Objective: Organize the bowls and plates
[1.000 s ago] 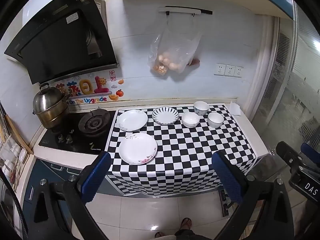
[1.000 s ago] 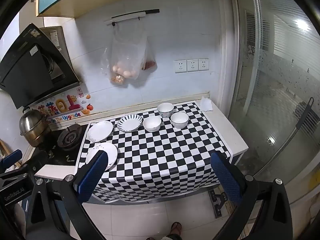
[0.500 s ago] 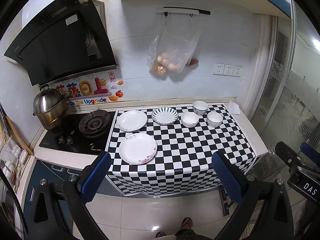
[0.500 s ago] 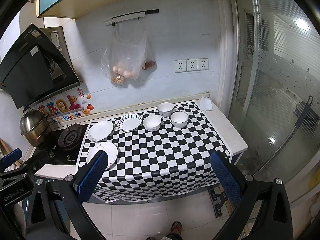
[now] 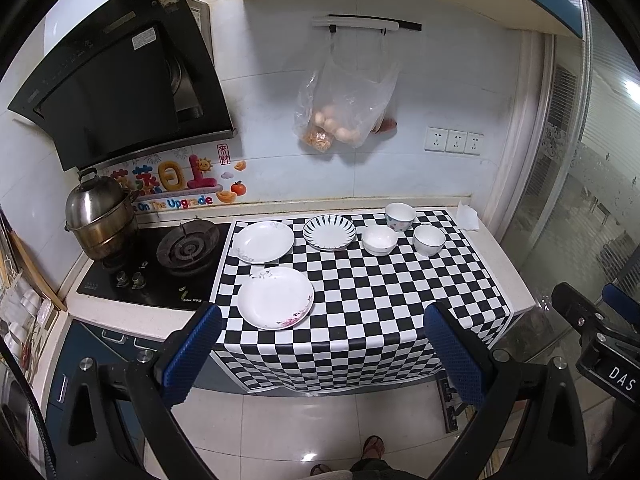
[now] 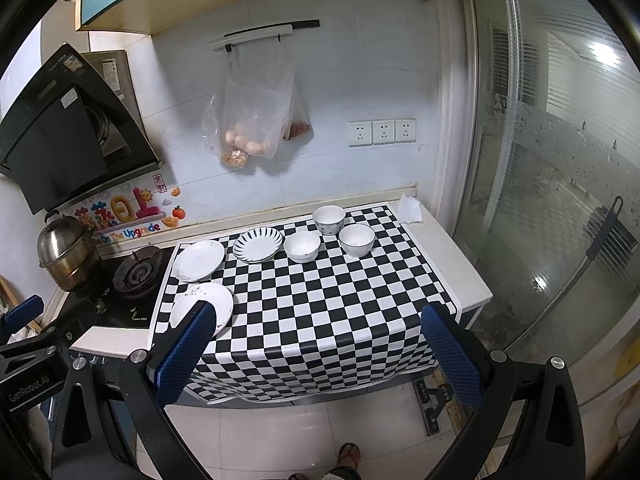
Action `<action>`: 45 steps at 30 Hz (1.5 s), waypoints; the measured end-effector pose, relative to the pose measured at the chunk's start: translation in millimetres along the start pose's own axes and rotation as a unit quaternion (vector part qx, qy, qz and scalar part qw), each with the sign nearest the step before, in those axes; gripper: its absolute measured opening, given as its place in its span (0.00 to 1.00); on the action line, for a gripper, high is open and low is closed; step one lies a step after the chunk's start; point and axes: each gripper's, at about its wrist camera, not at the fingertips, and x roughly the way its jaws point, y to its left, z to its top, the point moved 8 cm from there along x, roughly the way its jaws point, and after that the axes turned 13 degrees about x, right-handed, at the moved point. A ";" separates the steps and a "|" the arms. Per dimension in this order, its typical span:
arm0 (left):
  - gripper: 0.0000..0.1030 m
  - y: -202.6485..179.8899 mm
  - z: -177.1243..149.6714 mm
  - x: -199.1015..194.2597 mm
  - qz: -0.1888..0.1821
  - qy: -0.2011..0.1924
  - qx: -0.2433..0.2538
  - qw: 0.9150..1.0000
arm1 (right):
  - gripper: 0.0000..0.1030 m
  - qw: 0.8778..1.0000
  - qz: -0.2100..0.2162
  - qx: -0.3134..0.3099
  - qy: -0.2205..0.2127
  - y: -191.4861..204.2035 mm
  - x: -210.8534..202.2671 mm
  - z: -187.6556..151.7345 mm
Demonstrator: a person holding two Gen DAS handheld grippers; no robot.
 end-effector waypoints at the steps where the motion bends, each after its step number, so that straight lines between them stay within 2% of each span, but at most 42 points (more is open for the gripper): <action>1: 1.00 0.0 -0.2 0.1 0.000 0.000 0.000 1.000 | 1.00 1.000 0.000 0.000 0.000 0.3 -0.8 0.0; 45: 1.00 5.3 2.8 7.4 0.004 -0.013 0.011 1.000 | 1.00 1.000 -0.003 0.008 -0.001 -1.5 17.1 3.3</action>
